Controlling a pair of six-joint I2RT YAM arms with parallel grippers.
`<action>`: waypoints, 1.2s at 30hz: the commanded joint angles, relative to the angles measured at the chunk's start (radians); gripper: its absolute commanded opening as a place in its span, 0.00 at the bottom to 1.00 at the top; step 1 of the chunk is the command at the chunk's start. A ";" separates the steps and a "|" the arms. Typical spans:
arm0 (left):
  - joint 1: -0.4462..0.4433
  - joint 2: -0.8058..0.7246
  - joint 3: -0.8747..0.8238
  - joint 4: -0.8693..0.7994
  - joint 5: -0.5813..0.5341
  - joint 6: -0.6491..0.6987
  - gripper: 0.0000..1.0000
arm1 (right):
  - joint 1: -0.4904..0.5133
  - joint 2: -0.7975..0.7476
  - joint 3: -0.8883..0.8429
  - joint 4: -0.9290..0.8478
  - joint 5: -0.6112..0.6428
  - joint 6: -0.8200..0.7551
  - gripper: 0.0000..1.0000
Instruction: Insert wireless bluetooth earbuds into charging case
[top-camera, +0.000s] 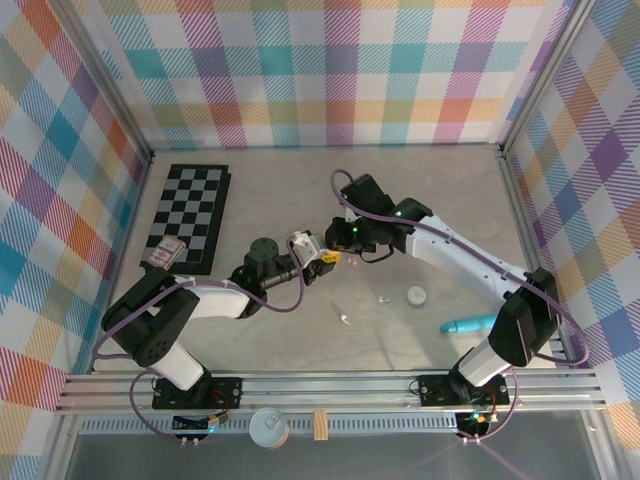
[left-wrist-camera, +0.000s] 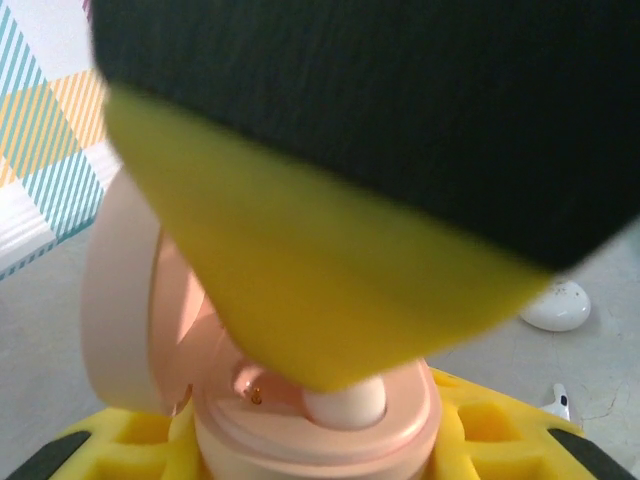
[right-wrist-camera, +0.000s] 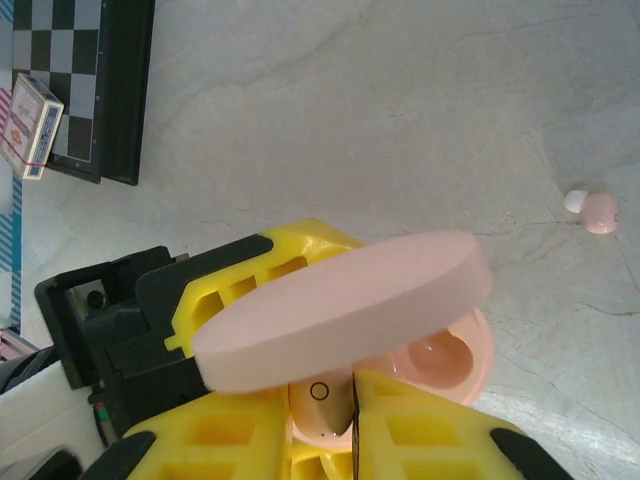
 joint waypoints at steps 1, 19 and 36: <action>-0.011 0.002 0.029 0.039 0.014 0.017 0.26 | 0.008 0.013 0.017 0.019 -0.018 -0.005 0.20; -0.007 0.011 0.015 0.135 0.006 -0.049 0.25 | 0.010 -0.043 -0.004 -0.007 0.029 -0.023 0.43; 0.080 -0.083 -0.073 0.155 0.015 -0.085 0.25 | -0.002 -0.324 -0.238 0.039 0.348 -0.003 0.56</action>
